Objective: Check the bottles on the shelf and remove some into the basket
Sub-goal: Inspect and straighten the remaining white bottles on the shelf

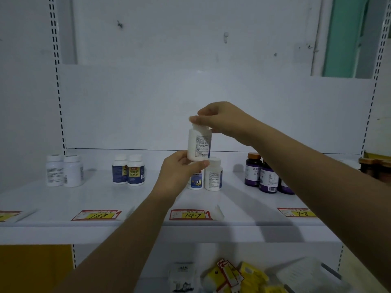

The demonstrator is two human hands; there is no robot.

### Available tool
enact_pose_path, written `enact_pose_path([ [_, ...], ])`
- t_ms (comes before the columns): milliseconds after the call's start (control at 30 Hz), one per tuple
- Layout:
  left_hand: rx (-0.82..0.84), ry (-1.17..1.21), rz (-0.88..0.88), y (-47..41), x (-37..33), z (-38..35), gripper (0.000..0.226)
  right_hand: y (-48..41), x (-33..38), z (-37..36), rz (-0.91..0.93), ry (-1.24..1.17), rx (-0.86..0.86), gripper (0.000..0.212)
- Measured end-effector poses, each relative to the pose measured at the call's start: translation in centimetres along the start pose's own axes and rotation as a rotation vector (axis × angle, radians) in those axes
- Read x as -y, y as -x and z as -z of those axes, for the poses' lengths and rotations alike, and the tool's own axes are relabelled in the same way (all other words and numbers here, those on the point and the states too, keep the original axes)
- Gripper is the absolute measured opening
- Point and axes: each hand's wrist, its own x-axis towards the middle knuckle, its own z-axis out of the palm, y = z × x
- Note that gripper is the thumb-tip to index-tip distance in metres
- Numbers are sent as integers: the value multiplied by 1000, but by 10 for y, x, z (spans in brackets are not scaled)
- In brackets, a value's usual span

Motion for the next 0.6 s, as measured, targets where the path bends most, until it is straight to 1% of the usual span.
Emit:
enact_pose_path([
  [33,-8,-3,-2,1,0,-1,37,0,0,-1,-11,43,-1,56],
  [67,-10,-10,-2,2,-1,-1,36,0,-1,-1,-18,64,3,58],
  [167,14,-48,23,3,-2,0,36,1,-3,0,-34,4,6,48],
  [233,40,-68,43,2,-3,2,38,2,-4,0,-36,-21,39,44],
  [300,39,-66,34,1,-4,5,36,3,-6,-1,-32,-79,89,34],
  [333,26,-61,24,0,-4,5,35,4,-6,-2,-28,-107,117,36],
  [400,-14,-76,12,-2,-4,5,37,3,-7,-5,-30,-102,141,47],
  [467,-35,-114,11,-2,-4,2,42,3,-6,-9,-36,-13,90,59],
  [500,-35,-126,12,-2,-4,1,44,2,-5,-10,-31,29,39,59],
  [567,-12,-113,13,-2,-4,0,44,-2,-7,-9,-20,16,-30,47],
  [600,14,-91,24,-2,-4,1,44,-3,-9,-8,-16,-16,-29,40],
])
